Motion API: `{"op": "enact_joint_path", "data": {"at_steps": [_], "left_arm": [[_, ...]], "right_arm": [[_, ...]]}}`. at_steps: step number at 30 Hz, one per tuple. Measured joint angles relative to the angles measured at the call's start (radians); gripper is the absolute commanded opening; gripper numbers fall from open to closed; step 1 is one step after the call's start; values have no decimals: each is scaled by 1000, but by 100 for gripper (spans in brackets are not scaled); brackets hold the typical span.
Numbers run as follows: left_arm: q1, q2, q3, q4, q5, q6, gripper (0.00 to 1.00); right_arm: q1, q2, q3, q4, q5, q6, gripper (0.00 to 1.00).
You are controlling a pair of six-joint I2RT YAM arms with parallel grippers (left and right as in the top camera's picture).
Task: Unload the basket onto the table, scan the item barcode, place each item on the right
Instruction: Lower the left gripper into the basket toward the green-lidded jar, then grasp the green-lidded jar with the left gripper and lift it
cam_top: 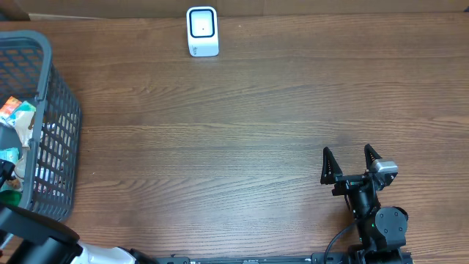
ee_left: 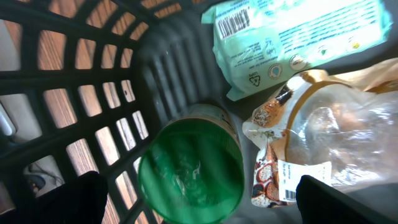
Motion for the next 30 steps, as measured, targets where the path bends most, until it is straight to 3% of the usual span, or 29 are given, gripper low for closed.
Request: {"op": "enact_joint_path", "data": {"at_steps": [20,30], "left_arm": [[7,113,-5,-8,21,3,80],[8,112,-5,-11,43,3,57]], "right_arm": [[0,0,0,0,0,0,100],[0,0,0,0,0,0,100]]}}
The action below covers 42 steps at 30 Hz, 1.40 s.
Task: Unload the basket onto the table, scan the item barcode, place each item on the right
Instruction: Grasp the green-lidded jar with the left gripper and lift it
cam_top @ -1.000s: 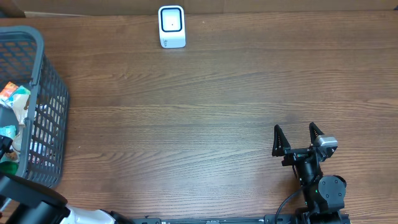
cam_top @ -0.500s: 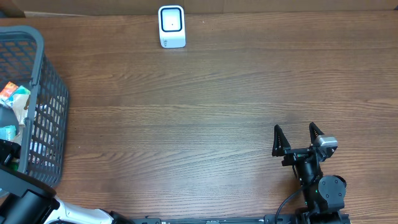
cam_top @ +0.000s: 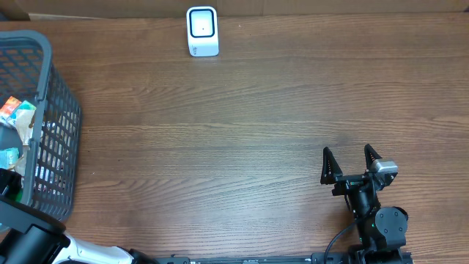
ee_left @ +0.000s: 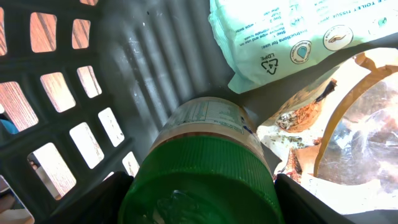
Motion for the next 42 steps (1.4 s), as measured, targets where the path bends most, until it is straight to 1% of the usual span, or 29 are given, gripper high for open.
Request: {"op": "enact_joint_path", "data": {"at_steps": [6,11,20,26,30,35,39,42], "left_arm": [[1,0,8,-32,21,0,55],[1,5,74,-117,38,0,52],[-40,11,426,-312,71,0,52],[-115,11,694,-398,130,0,52],[-182,11,863,-442,174,0,49],[-288,11,1054,-473,226,0,49],[-386,1,1141,-477,267,0,49],[-465,-21,1163,-477,298,0,49]], "right_arm": [[0,0,0,0,0,0,100],[0,0,0,0,0,0,100],[0,0,0,0,0,0,100],[0,0,0,0,0,0,100],[0,0,0,0,0,0,100],[0,0,0,0,0,0,100],[0,0,0,-1,0,0,100],[0,0,0,0,0,0,100]]}}
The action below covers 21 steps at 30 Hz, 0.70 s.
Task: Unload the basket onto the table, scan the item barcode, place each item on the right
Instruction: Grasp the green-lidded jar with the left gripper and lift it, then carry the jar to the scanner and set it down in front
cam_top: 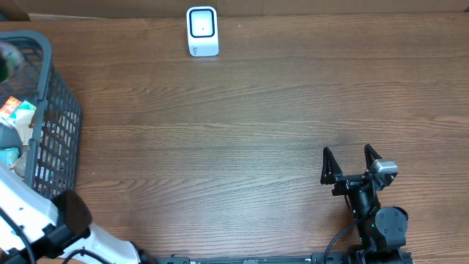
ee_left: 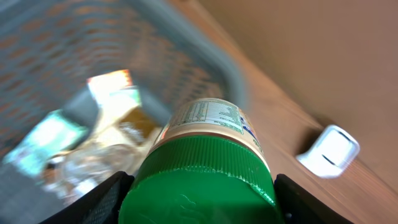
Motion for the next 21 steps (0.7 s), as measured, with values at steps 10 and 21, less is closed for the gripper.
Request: {"op": "enact_joint_path", "data": {"at_steps": [10,21], "left_arm": [[-357,-53,15,-61,39,0,49],[-681,-48,-130,-75,11,0,49]], "right_arm": [[0,0,0,0,0,0,100],[0,0,0,0,0,0,100]]}}
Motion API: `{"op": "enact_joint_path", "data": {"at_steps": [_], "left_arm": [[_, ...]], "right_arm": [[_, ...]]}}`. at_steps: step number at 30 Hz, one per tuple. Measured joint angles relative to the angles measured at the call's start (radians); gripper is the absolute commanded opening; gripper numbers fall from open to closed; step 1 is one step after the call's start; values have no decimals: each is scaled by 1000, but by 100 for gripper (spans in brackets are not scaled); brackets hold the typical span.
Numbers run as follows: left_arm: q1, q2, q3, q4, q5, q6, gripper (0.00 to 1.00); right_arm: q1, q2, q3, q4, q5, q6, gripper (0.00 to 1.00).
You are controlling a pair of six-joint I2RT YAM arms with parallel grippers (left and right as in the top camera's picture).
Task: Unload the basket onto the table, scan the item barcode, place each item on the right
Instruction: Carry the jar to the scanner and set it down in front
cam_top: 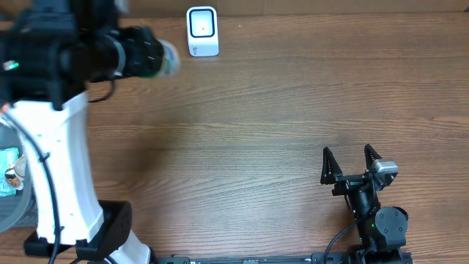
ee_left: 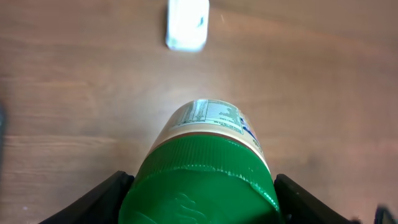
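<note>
A jar with a green lid (ee_left: 200, 186) and a pale printed label (ee_left: 208, 118) lies sideways between the fingers (ee_left: 102, 196) of my left gripper (ee_left: 200, 198), which is shut on it. In the overhead view the left gripper (cam_top: 139, 57) holds the jar (cam_top: 163, 60) above the table, just left of the white scanner (cam_top: 202, 31). The left wrist view shows the scanner (ee_left: 187, 23) ahead of the jar on the wooden table. No barcode shows on the label from here. My right gripper (cam_top: 353, 163) stands open at the front right, holding nothing.
The raised left arm (cam_top: 58, 147) covers most of the grey basket (cam_top: 13, 211) at the left edge. A teal packet (cam_top: 7, 160) in it shows beside the arm. The wooden table (cam_top: 278, 110) stretches between the scanner and the right arm.
My left gripper has moved with the jar from above the basket at the far left to a spot over the table, close to the left of the scanner. The right arm has not moved.
My left gripper was open inside the basket above the green-lidded jar. Then its fingers stood on either side of the lid. Then it held the jar above the basket, with the scanner in the distance. Now the jar is beside the scanner.
</note>
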Motion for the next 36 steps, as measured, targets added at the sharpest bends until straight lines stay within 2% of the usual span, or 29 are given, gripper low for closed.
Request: {"op": "enact_joint_path", "data": {"at_steps": [5,17,28,36], "left_arm": [[-105,26,-146,39,-20,0,49],[-288,179,-478,270,-126,-9,49],[-355,399,-509,380,-157,-12,50],[-355,431,-510,415,-164,-16,51]], "right_arm": [[0,0,0,0,0,0,100],[0,0,0,-1,0,1,100],[0,0,0,0,0,0,100],[0,0,0,0,0,0,100]]}}
